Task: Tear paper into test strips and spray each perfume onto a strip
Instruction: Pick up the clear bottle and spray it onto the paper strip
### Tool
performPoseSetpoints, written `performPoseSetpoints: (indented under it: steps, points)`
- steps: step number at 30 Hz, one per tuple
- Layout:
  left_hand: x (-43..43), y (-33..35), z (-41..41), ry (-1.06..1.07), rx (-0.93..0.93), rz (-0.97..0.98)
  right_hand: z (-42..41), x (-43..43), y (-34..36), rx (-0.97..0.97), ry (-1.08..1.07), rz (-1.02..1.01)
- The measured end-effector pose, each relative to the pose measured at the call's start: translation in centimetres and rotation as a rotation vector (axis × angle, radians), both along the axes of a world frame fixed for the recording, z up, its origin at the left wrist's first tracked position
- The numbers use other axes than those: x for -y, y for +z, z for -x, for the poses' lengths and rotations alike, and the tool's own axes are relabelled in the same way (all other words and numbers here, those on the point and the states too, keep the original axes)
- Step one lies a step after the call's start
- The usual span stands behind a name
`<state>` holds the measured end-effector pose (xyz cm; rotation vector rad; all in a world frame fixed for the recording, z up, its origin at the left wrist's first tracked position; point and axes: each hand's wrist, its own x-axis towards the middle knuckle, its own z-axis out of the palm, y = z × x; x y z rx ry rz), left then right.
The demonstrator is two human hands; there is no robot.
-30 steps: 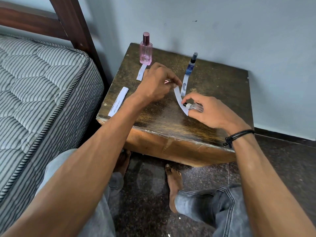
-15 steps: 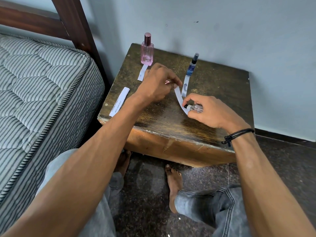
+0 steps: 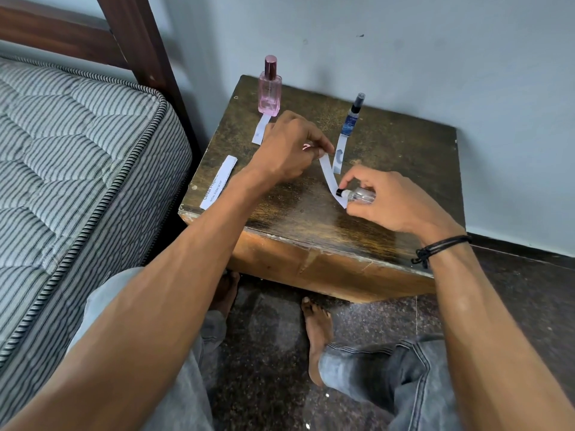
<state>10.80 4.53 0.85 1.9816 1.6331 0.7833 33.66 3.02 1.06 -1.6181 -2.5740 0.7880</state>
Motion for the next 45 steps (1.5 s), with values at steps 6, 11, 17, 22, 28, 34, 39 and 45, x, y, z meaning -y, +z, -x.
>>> performPoseSetpoints:
  steps: [6,11,17,22,28,34,39,45]
  points:
    - [-0.1,0.0,0.0,0.010,-0.002,0.003,-1.5,0.1,1.1,-0.056,-0.032,0.130]
    - [-0.1,-0.1,0.0,0.012,0.004,-0.017,-2.4,0.0,1.2,-0.284,-0.128,0.105]
    - [0.1,-0.6,-0.6,-0.026,-0.081,-0.104,-2.0,-0.3,0.4,-0.362,-0.177,-0.089]
    - [0.0,-1.2,-0.8,0.002,-0.147,-0.144,-2.1,-0.6,-0.1,-0.494,-0.224,-0.125]
    - [-0.1,-1.3,-0.7,0.024,-0.162,-0.129,-2.2,-1.1,-0.3,-0.596,-0.223,-0.112]
    - [-0.1,-1.3,-0.5,0.057,-0.172,-0.116,-2.0,-1.2,-0.7,-0.625,-0.218,-0.063]
    - [-0.1,-0.5,0.0,0.093,-0.152,-0.099,-1.7,-1.2,-0.6,-0.629,-0.222,-0.044]
    - [-0.1,0.4,0.7,0.004,-0.148,0.010,-2.0,-1.3,-0.5,-0.654,-0.226,0.000]
